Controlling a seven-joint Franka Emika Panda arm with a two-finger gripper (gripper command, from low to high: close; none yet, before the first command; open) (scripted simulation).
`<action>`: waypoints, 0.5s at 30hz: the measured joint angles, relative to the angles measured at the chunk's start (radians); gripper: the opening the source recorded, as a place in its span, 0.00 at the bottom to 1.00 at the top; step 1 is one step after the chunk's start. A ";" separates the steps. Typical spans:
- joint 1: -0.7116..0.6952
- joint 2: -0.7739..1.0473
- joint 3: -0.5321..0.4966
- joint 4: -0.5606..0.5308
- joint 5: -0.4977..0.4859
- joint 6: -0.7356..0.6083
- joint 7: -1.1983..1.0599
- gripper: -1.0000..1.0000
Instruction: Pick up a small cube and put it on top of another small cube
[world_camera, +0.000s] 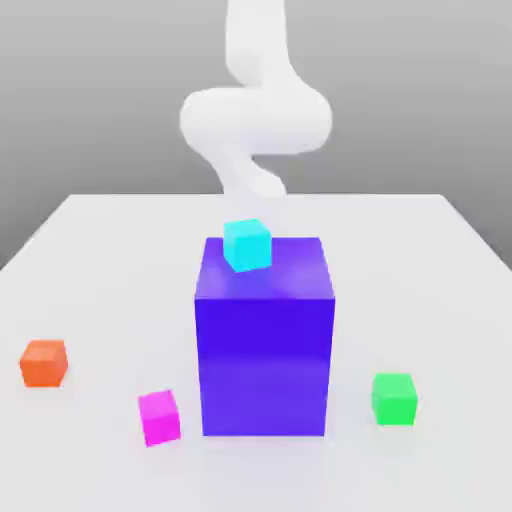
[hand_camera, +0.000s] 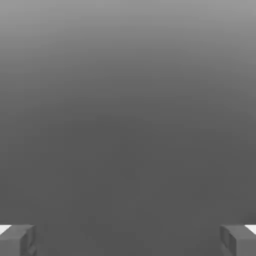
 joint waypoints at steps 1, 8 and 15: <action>-0.008 0.022 -0.004 0.004 -0.040 0.017 -0.045 0.50; -0.047 0.171 -0.036 0.021 -0.310 0.158 -0.364 0.50; -0.085 0.318 -0.065 0.037 -0.585 0.306 -0.677 0.50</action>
